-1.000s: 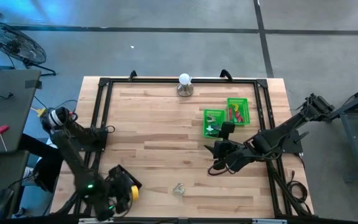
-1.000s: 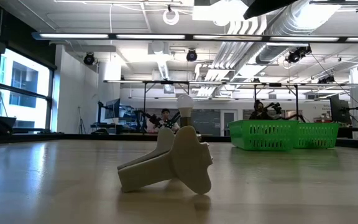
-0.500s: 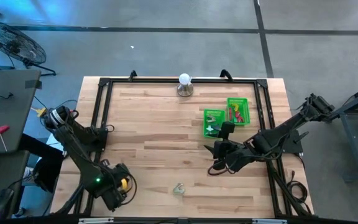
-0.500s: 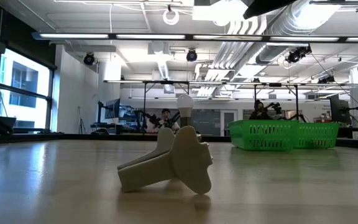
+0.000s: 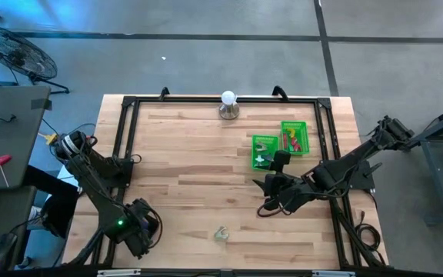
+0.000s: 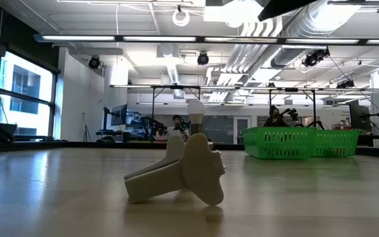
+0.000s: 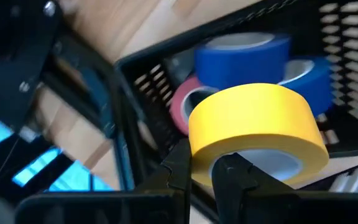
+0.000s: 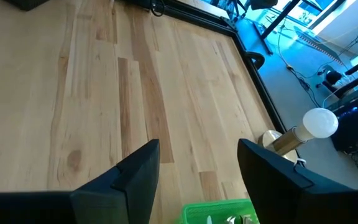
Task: Pick and place Stapler, Stapler remover, tape
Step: Put the yellow tape into the black basket, then put the white staple remover into the left green basket
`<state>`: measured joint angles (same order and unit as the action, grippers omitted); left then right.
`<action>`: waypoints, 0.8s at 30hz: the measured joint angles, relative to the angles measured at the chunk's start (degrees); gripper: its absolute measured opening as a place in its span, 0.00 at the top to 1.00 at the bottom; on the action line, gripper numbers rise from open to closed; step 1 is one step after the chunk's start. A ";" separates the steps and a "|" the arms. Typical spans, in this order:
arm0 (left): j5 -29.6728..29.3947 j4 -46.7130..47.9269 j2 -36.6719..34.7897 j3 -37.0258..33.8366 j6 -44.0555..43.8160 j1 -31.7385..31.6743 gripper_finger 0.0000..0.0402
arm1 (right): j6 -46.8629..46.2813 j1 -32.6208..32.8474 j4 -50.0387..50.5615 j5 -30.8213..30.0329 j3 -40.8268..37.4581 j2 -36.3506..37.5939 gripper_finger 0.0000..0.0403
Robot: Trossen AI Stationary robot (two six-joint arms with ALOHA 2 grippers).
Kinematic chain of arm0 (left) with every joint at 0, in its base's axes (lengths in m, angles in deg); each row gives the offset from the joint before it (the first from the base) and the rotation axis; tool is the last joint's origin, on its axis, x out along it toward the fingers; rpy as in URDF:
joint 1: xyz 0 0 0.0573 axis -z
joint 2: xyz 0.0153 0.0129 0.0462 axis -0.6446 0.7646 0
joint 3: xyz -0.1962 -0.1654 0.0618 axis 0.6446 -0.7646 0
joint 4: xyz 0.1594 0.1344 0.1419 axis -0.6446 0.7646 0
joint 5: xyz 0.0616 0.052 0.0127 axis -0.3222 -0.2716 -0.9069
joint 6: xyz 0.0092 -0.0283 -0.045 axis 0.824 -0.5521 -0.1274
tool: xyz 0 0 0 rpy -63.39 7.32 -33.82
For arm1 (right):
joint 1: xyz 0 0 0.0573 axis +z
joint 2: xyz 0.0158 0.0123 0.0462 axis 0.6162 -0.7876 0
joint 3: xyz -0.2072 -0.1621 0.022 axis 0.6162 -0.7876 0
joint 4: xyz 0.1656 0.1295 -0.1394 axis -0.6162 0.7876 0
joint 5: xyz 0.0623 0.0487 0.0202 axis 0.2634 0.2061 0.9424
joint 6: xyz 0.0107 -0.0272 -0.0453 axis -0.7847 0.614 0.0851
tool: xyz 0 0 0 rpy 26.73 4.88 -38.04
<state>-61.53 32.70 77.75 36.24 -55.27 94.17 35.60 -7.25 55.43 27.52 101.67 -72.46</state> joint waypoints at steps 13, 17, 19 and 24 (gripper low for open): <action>8.62 -2.86 -0.03 -6.27 -0.05 0.50 0.92 | -0.04 0.00 0.42 1.42 0.00 -3.28 0.49; 10.84 -6.93 -0.04 -8.93 0.16 0.53 0.88 | -0.04 -0.02 0.43 1.42 0.00 -4.61 0.49; 9.51 -7.99 -0.04 -9.58 0.29 0.48 0.82 | -0.02 -0.04 0.42 1.33 0.00 -4.99 0.49; 5.95 -9.83 -0.04 -9.71 0.07 0.35 0.68 | -0.02 -0.04 0.39 1.02 0.00 -5.05 0.49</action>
<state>-55.58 22.87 77.71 26.53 -55.20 94.52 35.58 -7.30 55.82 28.53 101.67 -77.50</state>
